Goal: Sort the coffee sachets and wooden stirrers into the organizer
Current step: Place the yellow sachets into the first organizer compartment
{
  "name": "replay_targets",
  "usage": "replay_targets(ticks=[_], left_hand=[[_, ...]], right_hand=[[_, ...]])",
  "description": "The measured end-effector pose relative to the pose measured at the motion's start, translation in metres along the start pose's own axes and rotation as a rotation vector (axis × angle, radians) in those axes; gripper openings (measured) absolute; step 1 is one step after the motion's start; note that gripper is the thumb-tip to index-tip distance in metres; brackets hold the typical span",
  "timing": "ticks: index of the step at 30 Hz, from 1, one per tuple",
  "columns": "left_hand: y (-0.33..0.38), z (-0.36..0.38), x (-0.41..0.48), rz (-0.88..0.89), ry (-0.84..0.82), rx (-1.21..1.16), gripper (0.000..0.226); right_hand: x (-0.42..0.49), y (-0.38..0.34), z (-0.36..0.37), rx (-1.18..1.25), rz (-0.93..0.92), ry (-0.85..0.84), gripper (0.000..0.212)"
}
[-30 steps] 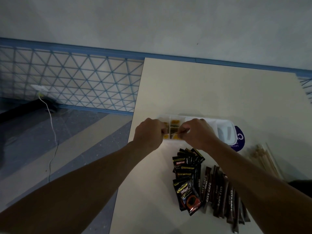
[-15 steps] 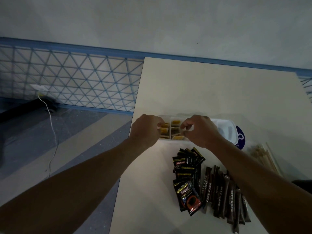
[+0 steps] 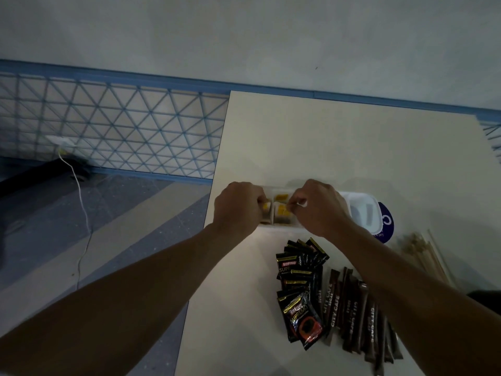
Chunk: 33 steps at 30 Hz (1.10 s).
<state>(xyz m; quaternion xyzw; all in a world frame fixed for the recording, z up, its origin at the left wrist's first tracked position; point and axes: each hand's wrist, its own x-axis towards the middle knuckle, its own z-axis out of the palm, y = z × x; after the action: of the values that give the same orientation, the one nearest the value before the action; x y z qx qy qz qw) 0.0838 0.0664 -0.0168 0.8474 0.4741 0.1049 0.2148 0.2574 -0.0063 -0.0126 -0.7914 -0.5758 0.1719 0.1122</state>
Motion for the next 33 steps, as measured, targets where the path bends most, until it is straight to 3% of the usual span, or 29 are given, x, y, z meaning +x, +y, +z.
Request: replay_targets(ticks=[11,17,25,30,33], left_hand=[[-0.008,-0.004,-0.012,0.017,-0.073,-0.12,0.018],[-0.011,-0.01,-0.005,-0.002,0.003,-0.169,0.018],[-0.015,-0.005,-0.006,-0.015,0.05,-0.198,0.022],[-0.017,-0.002,-0.009,-0.005,0.062,-0.213,0.022],[-0.017,-0.001,-0.009,-0.009,0.064,-0.217,0.022]], right_hand=[[-0.01,0.006,0.002,0.009,0.003,-0.07,0.012],[-0.006,0.004,-0.003,0.09,0.014,-0.019,0.012],[0.007,-0.005,0.008,-0.178,-0.027,-0.092,0.021],[0.007,-0.009,0.003,-0.142,-0.058,0.081,0.015],[0.007,-0.008,-0.002,-0.142,-0.061,0.087,0.014]])
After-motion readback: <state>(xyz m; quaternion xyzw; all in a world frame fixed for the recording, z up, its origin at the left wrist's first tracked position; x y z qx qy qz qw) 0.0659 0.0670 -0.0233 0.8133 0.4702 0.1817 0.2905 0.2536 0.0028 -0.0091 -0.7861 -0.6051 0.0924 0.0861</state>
